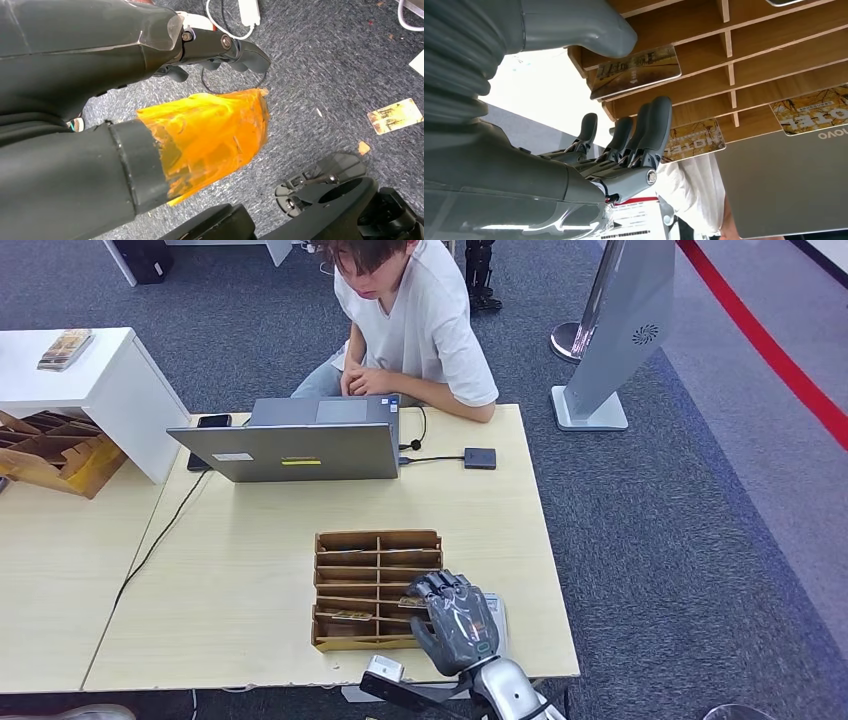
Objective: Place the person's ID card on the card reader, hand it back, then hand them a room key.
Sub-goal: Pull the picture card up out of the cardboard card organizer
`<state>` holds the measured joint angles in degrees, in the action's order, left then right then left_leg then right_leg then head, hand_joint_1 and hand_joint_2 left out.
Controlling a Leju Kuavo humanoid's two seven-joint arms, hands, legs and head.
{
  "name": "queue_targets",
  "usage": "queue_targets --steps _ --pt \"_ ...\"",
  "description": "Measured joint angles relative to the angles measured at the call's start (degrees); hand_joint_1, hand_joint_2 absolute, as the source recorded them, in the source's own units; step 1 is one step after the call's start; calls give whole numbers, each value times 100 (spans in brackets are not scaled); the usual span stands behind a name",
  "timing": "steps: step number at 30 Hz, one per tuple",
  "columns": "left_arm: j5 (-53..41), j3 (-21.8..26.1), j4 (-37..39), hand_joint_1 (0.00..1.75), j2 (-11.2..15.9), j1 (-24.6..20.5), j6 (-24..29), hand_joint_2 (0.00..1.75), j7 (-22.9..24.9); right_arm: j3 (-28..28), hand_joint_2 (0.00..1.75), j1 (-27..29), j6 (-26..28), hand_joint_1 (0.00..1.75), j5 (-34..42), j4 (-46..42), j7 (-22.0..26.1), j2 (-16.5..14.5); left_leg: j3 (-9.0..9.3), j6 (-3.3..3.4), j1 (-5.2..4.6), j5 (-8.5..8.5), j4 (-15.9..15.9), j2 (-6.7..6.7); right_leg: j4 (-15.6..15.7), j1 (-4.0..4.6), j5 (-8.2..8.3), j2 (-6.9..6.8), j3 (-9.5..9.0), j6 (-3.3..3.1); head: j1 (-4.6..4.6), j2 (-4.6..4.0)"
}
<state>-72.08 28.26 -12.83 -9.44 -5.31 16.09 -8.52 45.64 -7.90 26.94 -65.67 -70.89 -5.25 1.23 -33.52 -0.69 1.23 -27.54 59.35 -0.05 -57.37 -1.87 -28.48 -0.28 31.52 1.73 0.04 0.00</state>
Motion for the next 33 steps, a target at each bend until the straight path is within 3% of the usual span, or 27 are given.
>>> queue_targets --steps 20,25,33 --pt "-3 -6 0 0 0 -9 -3 0 4 0 175 -79 -90 95 54 130 -15 -64 0 0 0 0 0 0 0 0 0 0 0 0 0 0" --pt "-1 -6 0 0 0 -9 -5 0 5 0 175 -81 -103 108 69 130 -18 -64 0 0 0 0 0 0 0 0 0 0 0 0 0 0" --pt "4 -8 0 0 0 -9 -5 0 5 0 175 -89 -113 146 91 129 -45 -64 0 0 0 0 0 0 0 0 0 0 0 0 0 -1"
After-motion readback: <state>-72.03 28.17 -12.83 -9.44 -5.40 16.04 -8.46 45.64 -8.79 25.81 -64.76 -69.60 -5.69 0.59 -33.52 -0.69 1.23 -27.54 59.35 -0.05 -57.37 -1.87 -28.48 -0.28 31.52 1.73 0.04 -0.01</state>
